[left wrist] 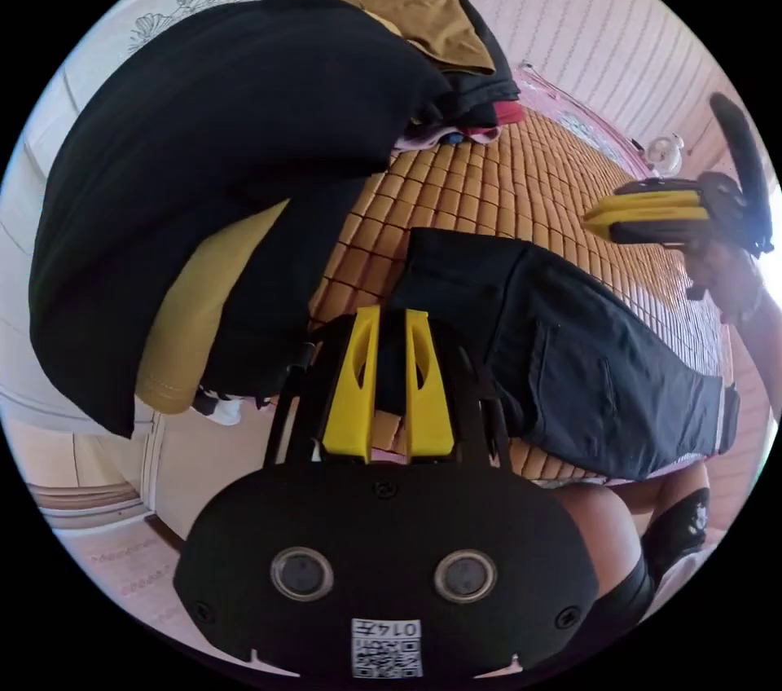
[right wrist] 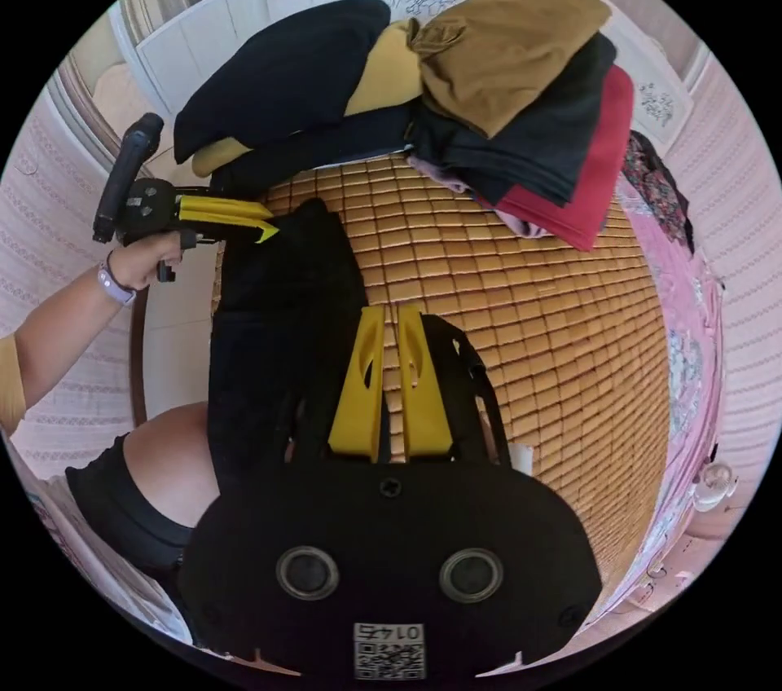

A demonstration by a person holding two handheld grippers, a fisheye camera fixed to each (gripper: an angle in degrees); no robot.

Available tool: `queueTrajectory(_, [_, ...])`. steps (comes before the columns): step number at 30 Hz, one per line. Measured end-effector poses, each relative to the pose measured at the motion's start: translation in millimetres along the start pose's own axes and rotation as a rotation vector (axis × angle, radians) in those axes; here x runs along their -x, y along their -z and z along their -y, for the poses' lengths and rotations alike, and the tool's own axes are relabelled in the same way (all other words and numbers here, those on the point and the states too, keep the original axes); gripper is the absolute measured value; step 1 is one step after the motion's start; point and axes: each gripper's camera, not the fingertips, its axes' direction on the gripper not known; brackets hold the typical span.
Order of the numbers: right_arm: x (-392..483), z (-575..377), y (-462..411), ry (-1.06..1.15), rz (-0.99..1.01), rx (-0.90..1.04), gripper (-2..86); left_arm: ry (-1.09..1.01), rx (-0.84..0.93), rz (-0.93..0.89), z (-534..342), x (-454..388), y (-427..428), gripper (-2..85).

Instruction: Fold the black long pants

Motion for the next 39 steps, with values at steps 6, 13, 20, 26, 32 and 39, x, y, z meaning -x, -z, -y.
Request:
queueTrajectory(6, [-11,-149,72,0.022,-0.172,0.142,-0.4,-0.023,-0.275,-0.015,-59,-5,54,2.8])
queueTrajectory(13, [11,-266,65,-0.154,-0.042,0.369,-0.8,-0.471,-0.27,-0.468,-96,-145,103,-0.8])
queueTrajectory(20, [-1,-239,77,-0.179,-0.027,0.432,-0.5,-0.577,-0.021,-0.512,-106,-330,50,-1.0])
queueTrajectory(26, [-33,-227,116,-0.232,0.078,0.503,-0.4,-0.71,0.067,-0.369,-122,-358,33,-1.0])
queueTrajectory(32, [-52,-248,150,-0.284,0.091,0.463,-0.4,-0.684,0.075,-0.394,-126,-363,39,-1.0])
queueTrajectory(39, [-80,-332,237,-0.539,0.144,0.149,-0.4,-0.614,0.07,-0.472,-119,-360,44,-1.0])
